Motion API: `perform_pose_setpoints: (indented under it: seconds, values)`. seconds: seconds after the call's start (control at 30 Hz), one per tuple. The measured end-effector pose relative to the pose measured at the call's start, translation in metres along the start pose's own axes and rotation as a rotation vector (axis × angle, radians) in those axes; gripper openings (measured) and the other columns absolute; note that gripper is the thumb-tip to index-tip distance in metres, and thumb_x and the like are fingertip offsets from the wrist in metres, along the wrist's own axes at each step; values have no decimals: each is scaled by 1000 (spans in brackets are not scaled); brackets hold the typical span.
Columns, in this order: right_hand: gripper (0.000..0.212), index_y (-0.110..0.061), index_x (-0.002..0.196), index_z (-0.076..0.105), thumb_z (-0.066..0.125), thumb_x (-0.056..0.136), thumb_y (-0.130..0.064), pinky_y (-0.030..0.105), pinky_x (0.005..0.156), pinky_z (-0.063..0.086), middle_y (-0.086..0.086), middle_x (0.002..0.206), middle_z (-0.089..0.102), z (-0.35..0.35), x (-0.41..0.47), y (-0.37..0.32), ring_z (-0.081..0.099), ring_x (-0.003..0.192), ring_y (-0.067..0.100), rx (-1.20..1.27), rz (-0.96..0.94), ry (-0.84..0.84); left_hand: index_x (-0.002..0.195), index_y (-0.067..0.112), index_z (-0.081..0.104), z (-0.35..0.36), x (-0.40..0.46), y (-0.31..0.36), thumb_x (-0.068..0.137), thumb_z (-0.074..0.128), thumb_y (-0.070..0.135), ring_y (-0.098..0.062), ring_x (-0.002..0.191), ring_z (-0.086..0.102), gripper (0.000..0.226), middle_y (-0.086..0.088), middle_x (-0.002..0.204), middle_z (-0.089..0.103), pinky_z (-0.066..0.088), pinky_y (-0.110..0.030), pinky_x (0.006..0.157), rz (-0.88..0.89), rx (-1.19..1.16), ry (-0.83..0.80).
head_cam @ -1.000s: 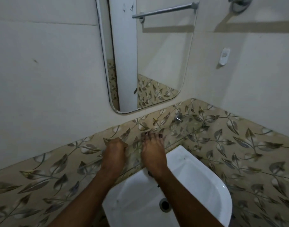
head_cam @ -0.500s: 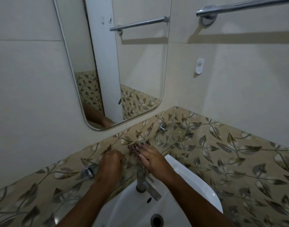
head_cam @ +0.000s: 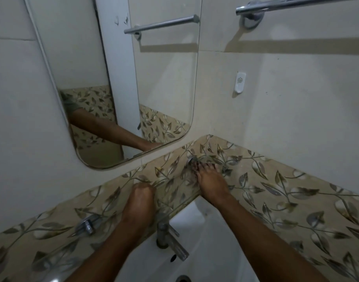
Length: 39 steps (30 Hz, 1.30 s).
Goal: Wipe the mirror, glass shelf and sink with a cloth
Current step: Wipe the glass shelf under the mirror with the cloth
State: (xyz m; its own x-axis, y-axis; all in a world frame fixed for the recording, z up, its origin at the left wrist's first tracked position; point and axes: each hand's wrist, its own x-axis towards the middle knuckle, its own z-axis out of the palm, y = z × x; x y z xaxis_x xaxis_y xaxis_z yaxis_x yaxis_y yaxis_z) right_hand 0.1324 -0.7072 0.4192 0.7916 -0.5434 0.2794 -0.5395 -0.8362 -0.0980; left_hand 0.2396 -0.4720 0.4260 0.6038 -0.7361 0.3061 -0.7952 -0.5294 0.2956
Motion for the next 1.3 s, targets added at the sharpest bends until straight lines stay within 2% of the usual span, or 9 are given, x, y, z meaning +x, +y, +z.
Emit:
perform_pose_setpoints:
  seconds: [0.2,0.43,0.63,0.8,0.9,1.0,1.1,1.23,1.3]
  values:
    - [60,-13,157,15,33,102,-29,48,123,11,10,163,22,1,36,36,21,149,29,-232,15,-156,87,18,75,0,6,10,83,60,5,-11,72,63,20,0,81,70,55,-24,73,-49,35,-28]
    - [59,2,154,18,28,101,-24,54,122,6,22,159,25,-5,44,16,21,148,36,-132,298,-189,84,17,74,-6,5,8,84,56,1,-11,70,63,24,1,78,69,56,-26,72,-55,-15,-48]
    - [58,3,154,16,28,102,-21,52,123,8,24,160,21,-11,22,-7,19,149,37,-60,351,-171,77,13,70,-10,4,6,81,62,3,-15,71,62,13,-1,75,67,55,-28,69,-55,-65,-3]
    - [63,-4,151,34,16,96,-30,45,122,9,20,154,38,4,-47,-63,31,145,35,101,133,32,72,21,65,-12,-19,2,86,53,17,-15,70,58,19,1,75,61,47,-25,64,-75,-46,56]
    - [64,-7,122,69,13,103,-27,43,116,15,17,121,69,17,-82,-117,65,114,36,119,-49,72,68,20,62,-26,-43,-3,86,50,34,-21,74,58,25,-1,75,60,46,-32,67,-103,-98,69]
    - [67,-10,106,78,16,105,-35,44,107,29,15,108,75,30,-107,-163,72,100,36,105,-150,198,83,17,71,-40,-71,-12,86,53,32,-19,85,63,24,0,86,68,44,-21,72,-144,-169,105]
    - [63,-18,93,82,23,104,-37,41,93,42,7,100,78,27,-116,-200,75,92,30,165,-240,239,76,17,74,-54,-95,-29,75,51,29,-17,78,66,26,2,79,71,38,-14,68,-154,-115,141]
    - [45,-26,104,78,42,85,-43,37,84,58,-4,113,75,18,-131,-224,72,104,19,281,-442,66,66,18,77,-79,-119,-48,70,44,27,-14,62,70,35,2,70,75,51,-19,57,-19,-1,228]
    - [48,-32,109,76,39,83,-48,31,87,57,-11,117,72,12,-139,-232,69,109,12,269,-472,-5,68,18,79,-87,-136,-57,70,42,29,-13,59,70,38,2,71,75,50,-21,65,-55,11,315]
